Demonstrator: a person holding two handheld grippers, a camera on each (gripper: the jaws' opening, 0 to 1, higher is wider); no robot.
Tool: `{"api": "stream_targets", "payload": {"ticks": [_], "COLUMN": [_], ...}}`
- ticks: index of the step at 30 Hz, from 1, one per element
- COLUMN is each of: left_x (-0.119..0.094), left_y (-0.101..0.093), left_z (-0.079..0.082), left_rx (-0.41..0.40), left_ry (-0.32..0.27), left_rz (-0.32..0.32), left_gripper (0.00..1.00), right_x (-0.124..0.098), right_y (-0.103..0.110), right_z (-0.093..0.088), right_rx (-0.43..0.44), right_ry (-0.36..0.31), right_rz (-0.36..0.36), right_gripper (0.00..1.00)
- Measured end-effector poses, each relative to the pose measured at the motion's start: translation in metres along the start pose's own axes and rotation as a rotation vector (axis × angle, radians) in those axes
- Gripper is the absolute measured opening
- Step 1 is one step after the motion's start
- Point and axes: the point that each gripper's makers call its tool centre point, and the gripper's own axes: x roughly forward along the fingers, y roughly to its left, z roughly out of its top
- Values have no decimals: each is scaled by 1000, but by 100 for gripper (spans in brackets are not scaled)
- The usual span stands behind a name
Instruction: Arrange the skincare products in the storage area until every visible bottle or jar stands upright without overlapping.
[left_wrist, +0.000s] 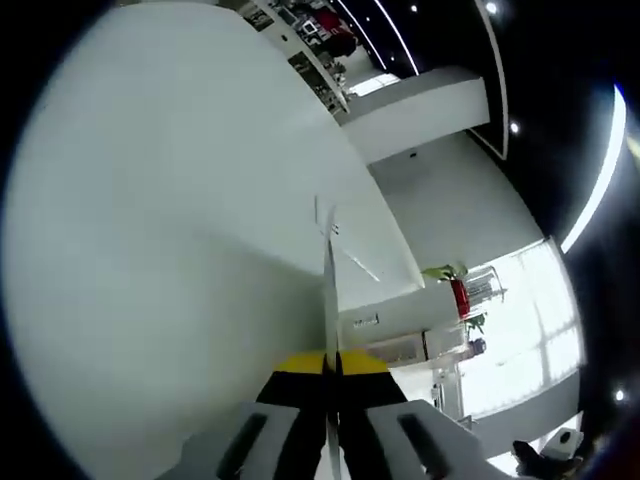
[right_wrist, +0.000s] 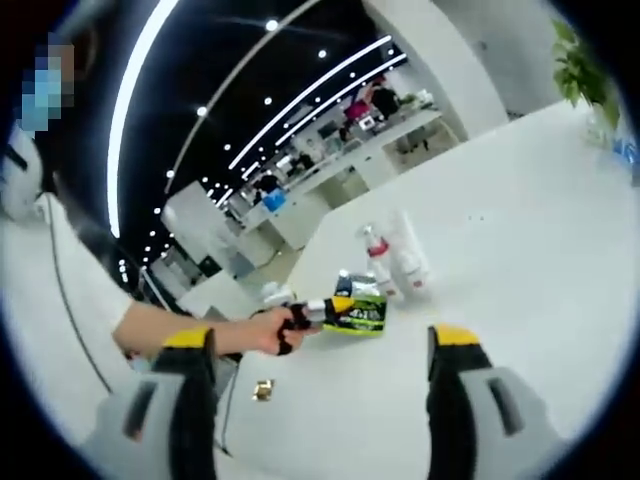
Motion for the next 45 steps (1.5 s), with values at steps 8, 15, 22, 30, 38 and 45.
{"api": "stream_targets", "payload": {"ticks": [8,15,22,30,38,45], "left_x": [17,19,9,-6,-22,-40], "left_y": [16,16,17,14,16,7], "left_z": [12,5,3,11,32,35], "left_rx": [-11,14,17,48,121,169], "left_ry": [-9,16,27,25,-43,-84], "left_rz": [43,111,140,152,171,132], "left_gripper": [1,6,13,31,37,40], "right_x": [-3,-4,-5,-13,-22,-24], "right_y": [2,2,7,11,16,22], "right_z": [-6,-7,-8,-9,-13,-12], "right_rx": [22,23,19,19,-17,-26], "right_ry": [-6,-8,-16,-41,-39,-52], "right_rz": [-17,-21,-9,-1,10,47], "right_gripper": [86,86,86,86,86,88]}}
